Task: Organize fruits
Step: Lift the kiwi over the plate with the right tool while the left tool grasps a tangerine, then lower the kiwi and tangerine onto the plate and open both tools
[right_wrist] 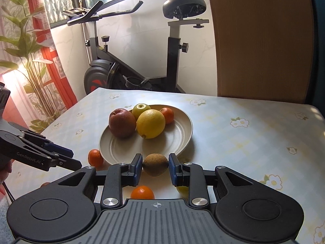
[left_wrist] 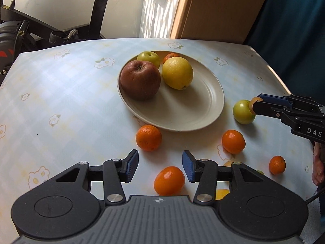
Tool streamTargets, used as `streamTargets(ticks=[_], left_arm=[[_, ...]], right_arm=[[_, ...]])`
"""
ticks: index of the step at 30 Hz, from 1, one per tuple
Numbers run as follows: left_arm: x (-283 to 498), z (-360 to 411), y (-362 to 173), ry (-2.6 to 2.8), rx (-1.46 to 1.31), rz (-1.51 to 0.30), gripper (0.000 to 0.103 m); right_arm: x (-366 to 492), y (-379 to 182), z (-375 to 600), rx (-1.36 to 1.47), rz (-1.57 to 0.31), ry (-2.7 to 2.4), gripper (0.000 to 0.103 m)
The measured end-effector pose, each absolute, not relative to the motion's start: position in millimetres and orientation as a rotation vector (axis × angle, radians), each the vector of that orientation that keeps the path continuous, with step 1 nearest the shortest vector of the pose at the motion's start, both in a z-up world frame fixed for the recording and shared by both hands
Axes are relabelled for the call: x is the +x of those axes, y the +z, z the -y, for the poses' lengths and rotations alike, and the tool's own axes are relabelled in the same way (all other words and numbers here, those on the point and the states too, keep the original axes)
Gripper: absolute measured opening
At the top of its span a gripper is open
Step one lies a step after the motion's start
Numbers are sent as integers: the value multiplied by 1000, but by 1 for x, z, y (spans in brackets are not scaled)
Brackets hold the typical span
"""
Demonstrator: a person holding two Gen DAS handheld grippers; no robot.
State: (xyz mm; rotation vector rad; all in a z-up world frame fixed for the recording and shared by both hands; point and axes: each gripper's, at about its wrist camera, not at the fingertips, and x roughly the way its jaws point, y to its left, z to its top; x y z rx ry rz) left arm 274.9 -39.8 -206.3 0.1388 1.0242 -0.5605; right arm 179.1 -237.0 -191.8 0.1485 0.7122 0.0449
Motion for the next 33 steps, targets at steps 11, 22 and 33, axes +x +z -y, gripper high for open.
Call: streamTargets(ticks=[11,22,33], left_arm=[[276,49,-230,-579,190,-1147,55],[276,43,-235,-577,157,-1164,40],[286,36,-192,-595,59,-1019,40]], right_arm=[[187,-194,237,141,-728,76,25],[188,-196,238,144,-736,77,26],[195,-195,236,122,-739,91,25]])
